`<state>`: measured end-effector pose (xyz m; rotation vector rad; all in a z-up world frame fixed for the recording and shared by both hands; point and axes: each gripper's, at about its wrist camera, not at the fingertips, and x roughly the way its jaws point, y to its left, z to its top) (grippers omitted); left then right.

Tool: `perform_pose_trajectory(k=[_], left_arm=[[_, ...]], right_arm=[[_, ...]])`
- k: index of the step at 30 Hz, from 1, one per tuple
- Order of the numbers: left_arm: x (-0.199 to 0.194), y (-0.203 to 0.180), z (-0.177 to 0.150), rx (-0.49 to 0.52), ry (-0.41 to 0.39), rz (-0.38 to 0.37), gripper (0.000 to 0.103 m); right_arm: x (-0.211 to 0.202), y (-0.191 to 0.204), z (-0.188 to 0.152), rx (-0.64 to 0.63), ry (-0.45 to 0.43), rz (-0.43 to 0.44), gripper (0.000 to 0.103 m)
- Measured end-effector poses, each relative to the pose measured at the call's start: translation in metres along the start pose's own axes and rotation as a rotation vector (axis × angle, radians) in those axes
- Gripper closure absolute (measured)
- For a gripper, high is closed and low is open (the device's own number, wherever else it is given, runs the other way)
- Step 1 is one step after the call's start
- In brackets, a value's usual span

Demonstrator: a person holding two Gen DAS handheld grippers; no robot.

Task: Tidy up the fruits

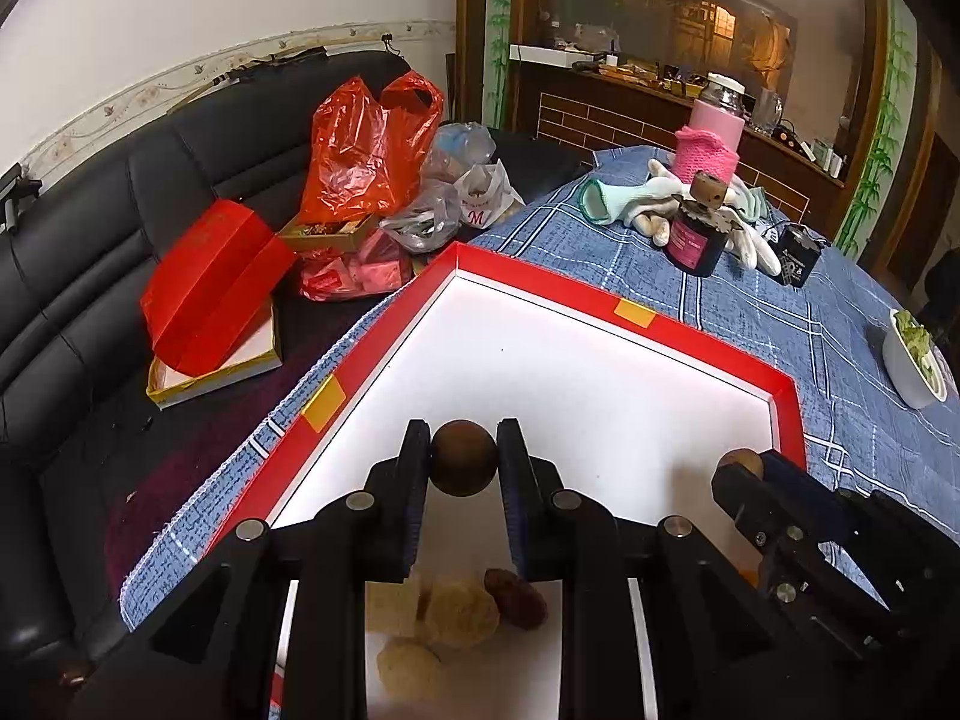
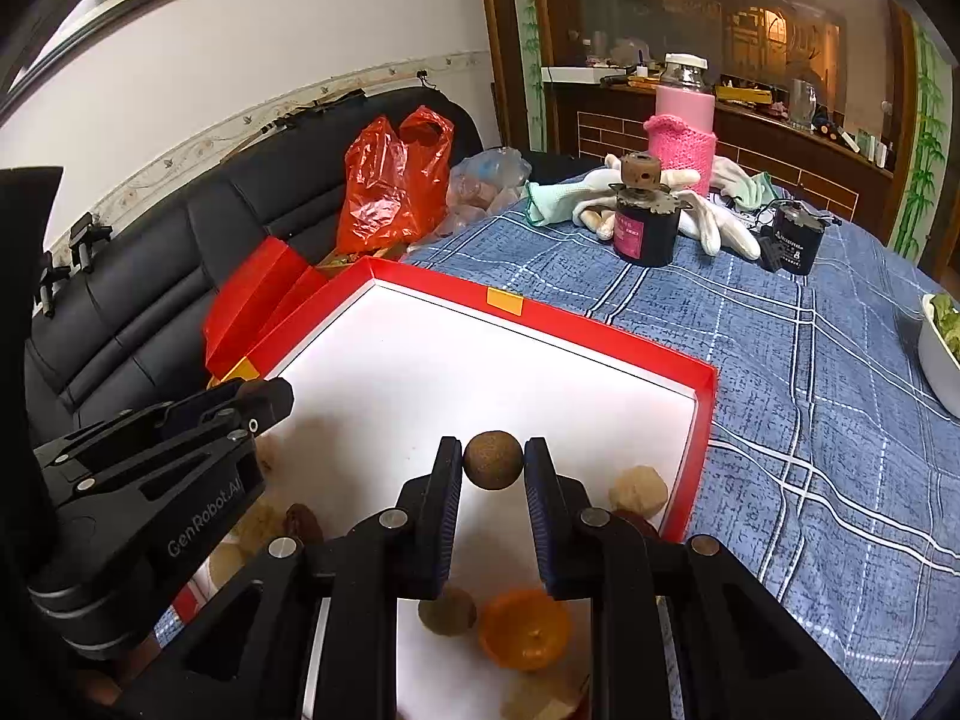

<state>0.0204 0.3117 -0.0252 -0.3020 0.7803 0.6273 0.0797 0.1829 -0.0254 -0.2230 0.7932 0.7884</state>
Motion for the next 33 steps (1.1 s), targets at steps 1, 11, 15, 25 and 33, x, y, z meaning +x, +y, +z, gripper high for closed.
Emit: perform_pose_trajectory(k=[1,11,15,25,33], left_arm=[[0.001,0.0,0.001,0.002,0.0,0.005,0.082],[0.006,-0.004,0.012,0.008,-0.006,0.014,0.082],[0.009,-0.005,0.011,0.011,-0.001,0.019,0.082],[0.014,-0.006,0.016,0.016,-0.004,0.035,0.082],[0.019,-0.004,0.014,0.022,0.006,0.043,0.082]], right_arm=[[0.001,0.0,0.001,0.003,0.003,0.001,0.082],[0.007,-0.005,0.006,0.016,0.004,-0.004,0.082],[0.012,-0.006,0.005,0.017,0.016,-0.007,0.082],[0.021,-0.007,0.006,0.024,0.028,-0.014,0.082],[0.026,-0.006,0.006,0.023,0.039,-0.018,0.082]])
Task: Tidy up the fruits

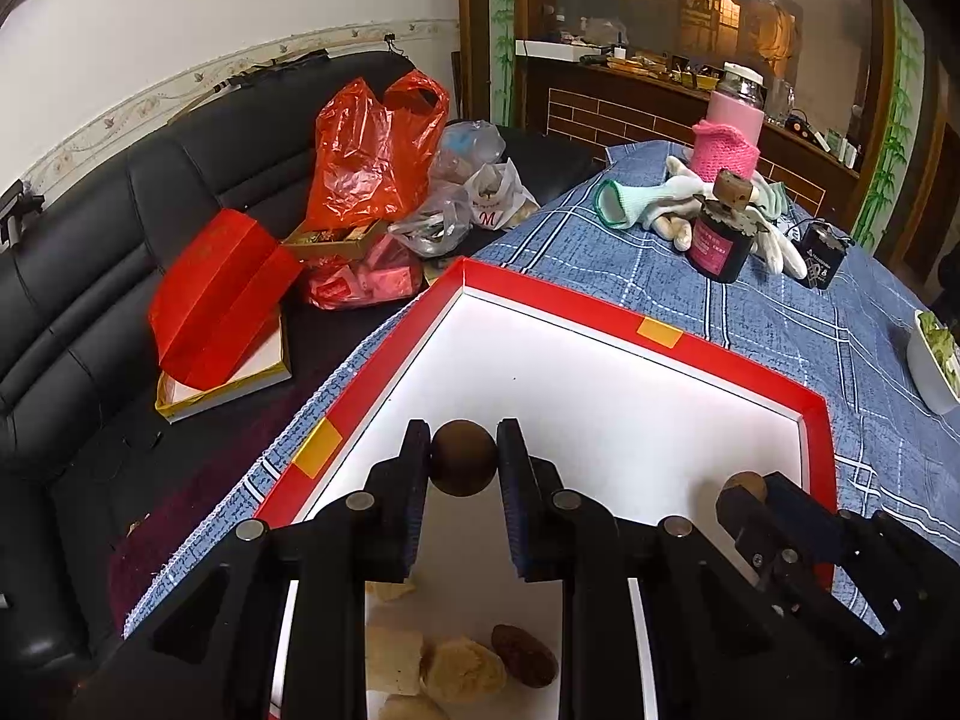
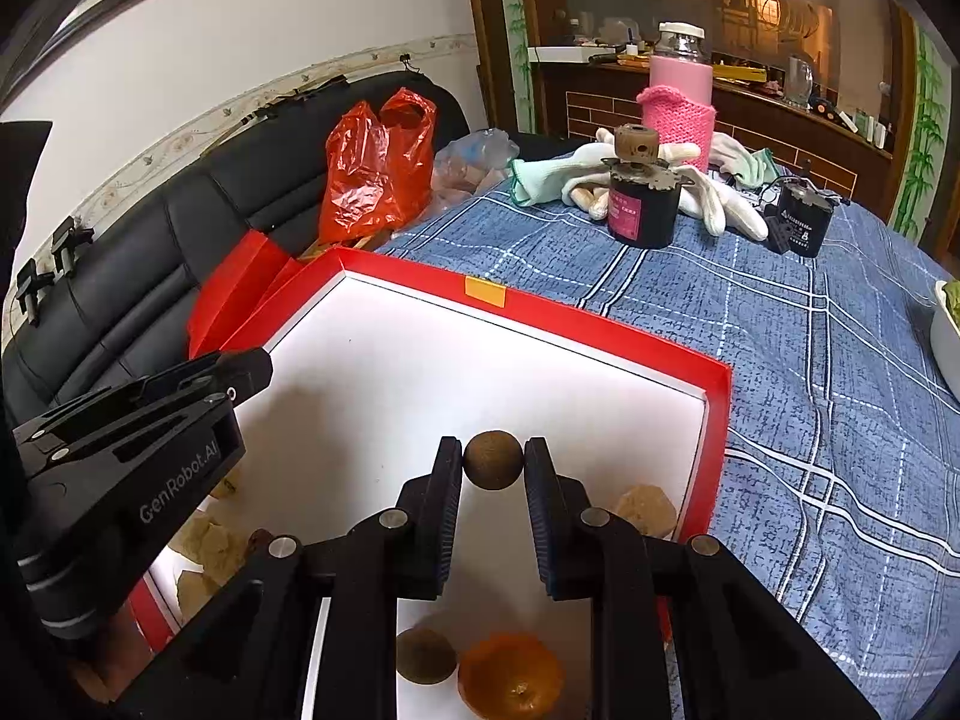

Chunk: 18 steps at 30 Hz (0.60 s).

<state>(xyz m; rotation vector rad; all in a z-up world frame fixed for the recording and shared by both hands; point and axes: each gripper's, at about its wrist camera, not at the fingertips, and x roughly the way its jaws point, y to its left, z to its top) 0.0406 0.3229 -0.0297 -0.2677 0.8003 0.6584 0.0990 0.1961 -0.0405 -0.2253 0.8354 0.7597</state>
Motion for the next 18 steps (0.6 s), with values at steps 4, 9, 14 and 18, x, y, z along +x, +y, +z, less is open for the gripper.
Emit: perform_pose_trajectory(k=[4,9,14,18], left_arm=[[-0.003,0.001,0.0,-0.001,-0.006,0.002,0.082],[-0.005,0.0,0.001,0.001,0.0,0.001,0.082],[-0.011,0.001,-0.002,0.01,-0.001,0.016,0.082],[-0.015,0.004,-0.004,0.001,0.002,0.022,0.082]], right_arm=[[-0.002,0.0,0.0,0.004,-0.005,-0.005,0.082],[-0.004,0.003,0.002,-0.001,-0.003,-0.016,0.081],[-0.004,0.003,-0.002,0.002,0.013,-0.03,0.081],[-0.01,0.003,-0.003,0.006,0.011,-0.042,0.081]])
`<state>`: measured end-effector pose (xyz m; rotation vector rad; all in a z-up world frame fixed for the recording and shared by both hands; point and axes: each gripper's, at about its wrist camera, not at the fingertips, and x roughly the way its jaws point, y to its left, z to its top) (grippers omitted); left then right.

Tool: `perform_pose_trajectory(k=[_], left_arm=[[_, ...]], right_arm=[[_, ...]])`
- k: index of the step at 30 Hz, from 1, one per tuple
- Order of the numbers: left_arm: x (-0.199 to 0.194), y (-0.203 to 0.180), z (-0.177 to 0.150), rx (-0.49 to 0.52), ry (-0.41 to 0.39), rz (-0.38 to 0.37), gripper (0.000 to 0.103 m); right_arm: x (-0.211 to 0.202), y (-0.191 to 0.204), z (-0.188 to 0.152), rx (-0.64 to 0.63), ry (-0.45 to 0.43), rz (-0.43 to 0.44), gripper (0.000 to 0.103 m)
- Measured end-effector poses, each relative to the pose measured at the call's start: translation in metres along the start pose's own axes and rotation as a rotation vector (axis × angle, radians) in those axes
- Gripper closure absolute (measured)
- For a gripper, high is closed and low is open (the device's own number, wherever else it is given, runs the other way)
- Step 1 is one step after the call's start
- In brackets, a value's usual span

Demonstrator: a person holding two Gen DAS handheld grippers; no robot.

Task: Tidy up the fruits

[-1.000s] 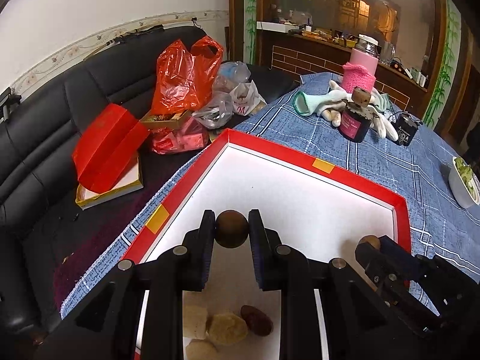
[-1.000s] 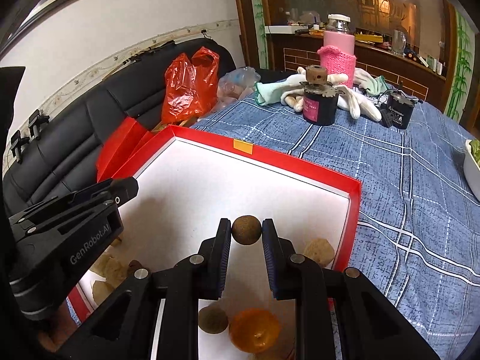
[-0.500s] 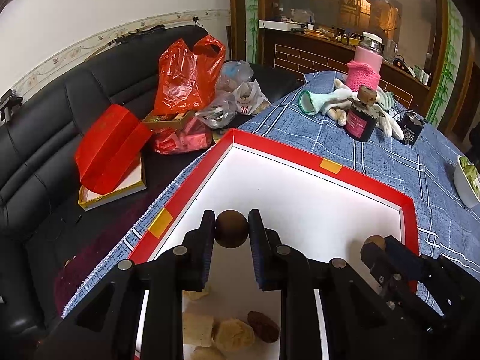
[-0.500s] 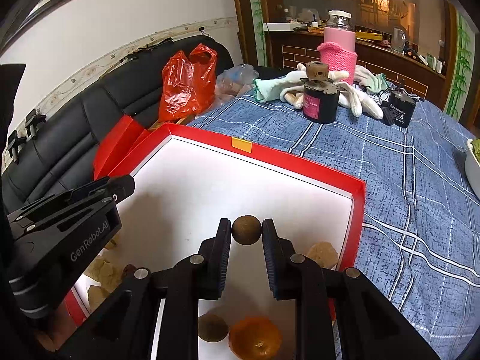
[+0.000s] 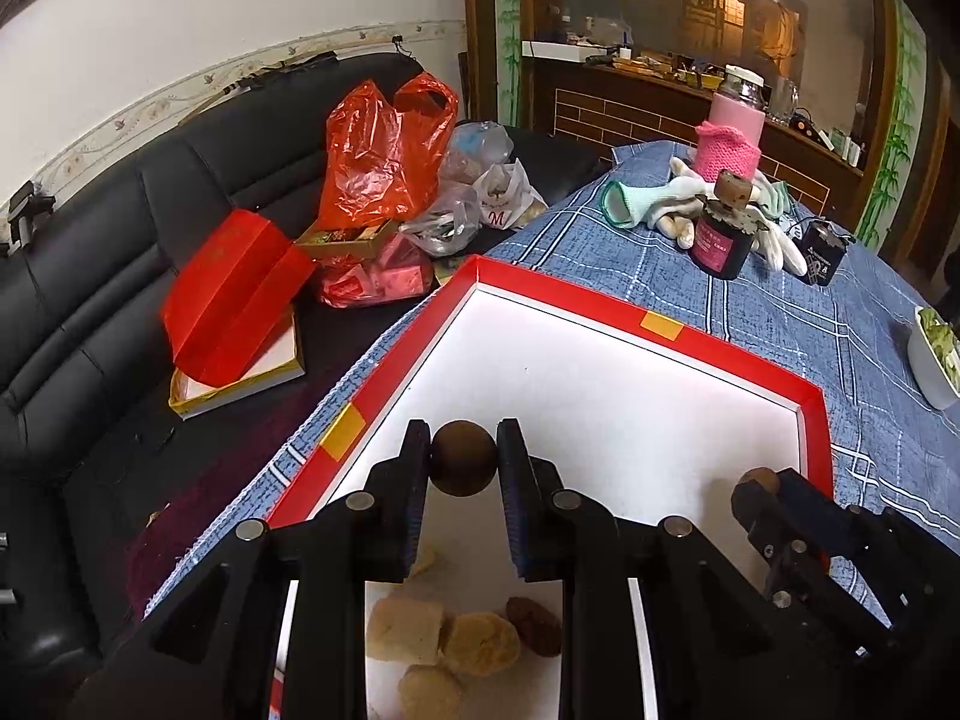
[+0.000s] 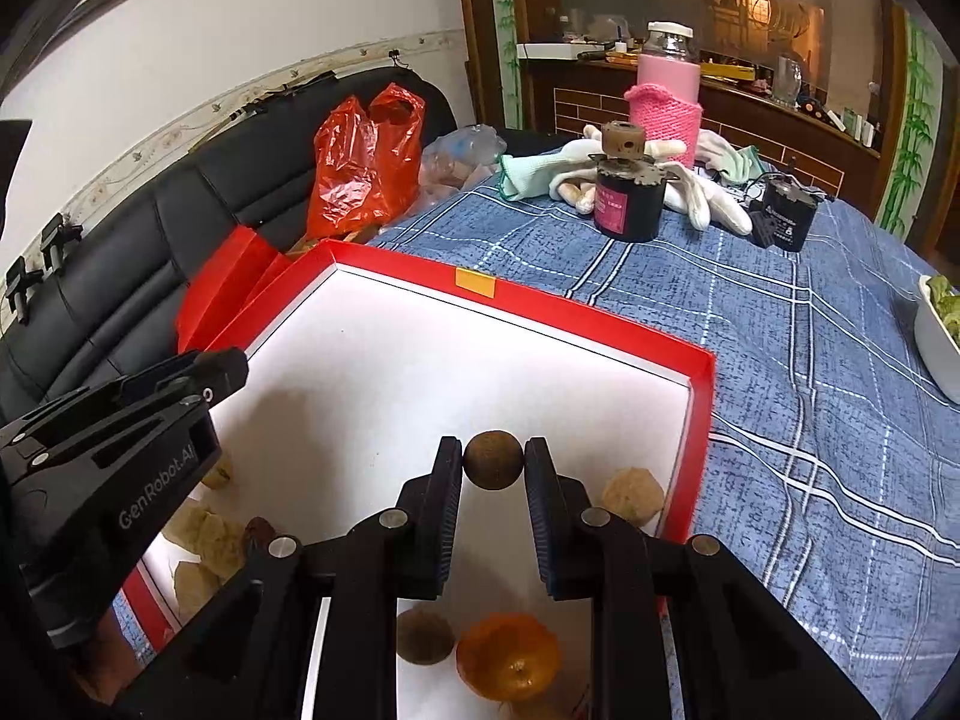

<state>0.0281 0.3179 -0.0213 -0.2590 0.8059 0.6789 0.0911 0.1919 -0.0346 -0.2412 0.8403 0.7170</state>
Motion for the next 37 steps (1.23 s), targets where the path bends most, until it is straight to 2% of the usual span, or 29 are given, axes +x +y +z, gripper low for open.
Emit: perform_pose_trajectory(k=[5,6,7,8,9,11,14,17,19,20,21,26,28,29,35,37], left_arm=[[0.001,0.001,-0.002,-0.003,0.044,-0.015,0.082],[0.0,0.001,-0.003,-0.004,0.052,-0.023,0.082],[-0.001,0.002,-0.004,-0.002,0.052,-0.019,0.082],[-0.003,0.001,-0.006,0.004,0.051,-0.007,0.076],[-0.004,0.001,-0.007,0.011,0.05,0.004,0.06],[-0.012,0.001,-0.012,0.014,0.035,0.013,0.039],[-0.026,0.001,-0.02,0.016,0.014,0.015,0.031],[-0.044,-0.004,-0.032,0.032,0.015,-0.007,0.029],[-0.059,-0.009,-0.04,0.051,-0.017,0.001,0.021],[-0.066,-0.013,-0.045,0.063,-0.021,-0.003,0.017],[-0.072,-0.015,-0.048,0.074,-0.024,-0.015,0.017],[-0.091,-0.028,-0.063,0.09,-0.005,-0.056,0.016],[-0.092,-0.03,-0.066,0.083,0.001,-0.067,0.008],[-0.093,-0.031,-0.067,0.082,-0.004,-0.076,0.0],[-0.103,-0.036,-0.067,0.075,-0.076,-0.057,0.0],[-0.104,-0.037,-0.066,0.074,-0.069,-0.07,0.0]], right_arm=[[-0.003,0.001,0.0,0.0,0.027,-0.012,0.081],[-0.004,0.001,-0.001,0.002,0.03,-0.018,0.077],[-0.006,0.001,-0.002,0.007,0.028,-0.021,0.059],[-0.009,0.0,-0.003,0.01,0.022,-0.02,0.052],[-0.013,-0.001,-0.005,0.011,0.012,-0.019,0.044],[-0.022,-0.002,-0.008,0.01,0.004,-0.029,0.043],[-0.041,-0.003,-0.016,0.002,-0.019,-0.019,0.033],[-0.069,-0.005,-0.032,-0.026,-0.056,-0.007,0.022],[-0.09,-0.008,-0.045,-0.048,-0.085,0.013,0.006],[-0.1,-0.01,-0.052,-0.059,-0.098,0.002,0.003],[-0.112,-0.014,-0.06,-0.069,-0.121,-0.009,0.001],[-0.16,-0.038,-0.092,-0.054,-0.19,-0.01,0.0],[-0.172,-0.047,-0.102,-0.051,-0.197,-0.011,0.0],[-0.177,-0.051,-0.106,-0.051,-0.194,-0.012,0.0],[-0.186,-0.058,-0.115,-0.043,-0.196,-0.015,0.0],[-0.187,-0.057,-0.116,-0.047,-0.2,-0.015,0.0]])
